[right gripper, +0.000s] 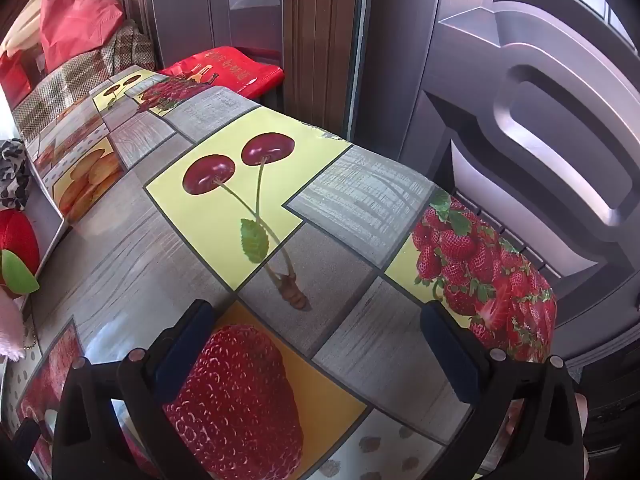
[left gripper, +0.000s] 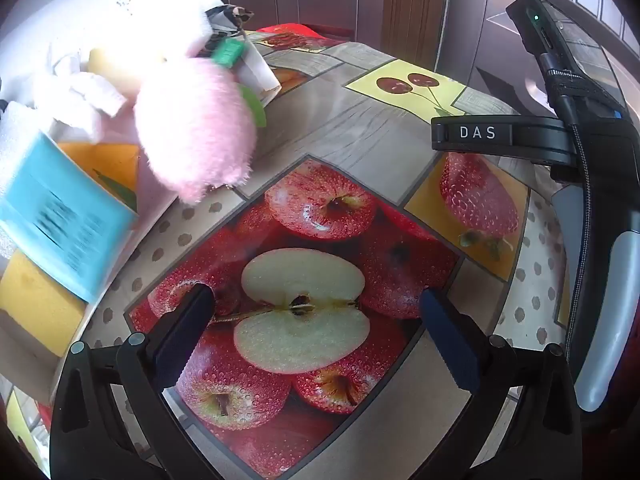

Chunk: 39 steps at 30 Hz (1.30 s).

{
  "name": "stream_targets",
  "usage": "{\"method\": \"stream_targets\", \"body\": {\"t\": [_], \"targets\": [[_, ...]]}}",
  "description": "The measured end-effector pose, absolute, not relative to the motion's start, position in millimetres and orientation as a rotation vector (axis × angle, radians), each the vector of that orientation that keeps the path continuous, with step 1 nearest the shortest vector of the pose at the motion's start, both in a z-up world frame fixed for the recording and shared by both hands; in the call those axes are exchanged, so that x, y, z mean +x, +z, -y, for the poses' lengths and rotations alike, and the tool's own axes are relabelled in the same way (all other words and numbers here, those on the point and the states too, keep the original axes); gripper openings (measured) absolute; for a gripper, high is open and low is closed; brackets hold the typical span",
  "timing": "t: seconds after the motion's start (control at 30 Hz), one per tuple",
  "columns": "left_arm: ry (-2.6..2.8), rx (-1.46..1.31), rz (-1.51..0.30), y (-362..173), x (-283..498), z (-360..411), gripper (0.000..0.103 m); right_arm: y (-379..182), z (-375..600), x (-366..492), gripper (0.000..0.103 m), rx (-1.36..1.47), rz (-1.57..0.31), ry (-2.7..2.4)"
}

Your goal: Organize soft objects

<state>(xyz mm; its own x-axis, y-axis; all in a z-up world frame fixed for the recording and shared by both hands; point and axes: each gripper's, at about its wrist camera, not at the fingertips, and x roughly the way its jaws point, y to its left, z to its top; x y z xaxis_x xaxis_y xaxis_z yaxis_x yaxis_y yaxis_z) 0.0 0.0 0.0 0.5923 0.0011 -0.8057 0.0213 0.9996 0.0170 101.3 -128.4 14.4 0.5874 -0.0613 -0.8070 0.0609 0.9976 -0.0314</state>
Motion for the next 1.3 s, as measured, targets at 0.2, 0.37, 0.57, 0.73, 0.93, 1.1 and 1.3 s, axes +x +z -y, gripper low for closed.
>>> {"method": "stream_targets", "body": {"t": [0.2, 0.37, 0.57, 0.73, 0.93, 1.1, 1.3], "targets": [[-0.013, 0.025, -0.936, -0.9, 0.3, -0.2, 0.102, 14.4, 128.6, 101.4, 0.103, 0.001, -0.941, -0.071], [-0.013, 0.025, -0.937, 0.0, -3.2, -2.7, 0.102, 14.4, 128.4, 101.2, 0.103, 0.0, -0.94, -0.071], [-0.012, 0.025, -0.937, 2.0, -0.8, -0.4, 0.102, 14.4, 128.5, 101.3, 0.103, 0.0, -0.94, -0.071], [-0.012, 0.025, -0.937, 2.2, -0.5, 0.1, 0.102, 14.3, 128.5, 101.3, 0.103, 0.0, -0.94, -0.071], [-0.012, 0.025, -0.937, 2.6, -0.9, 0.0, 0.102, 14.4, 128.5, 101.3, 0.103, 0.0, -0.94, -0.071], [-0.012, 0.025, -0.937, 2.2, -0.9, -0.1, 0.102, 14.4, 128.5, 101.3, 0.103, 0.0, -0.94, -0.071], [-0.012, 0.025, -0.937, 2.3, -0.9, 0.0, 0.102, 14.4, 128.5, 101.3, 0.103, 0.0, -0.94, -0.071]]}}
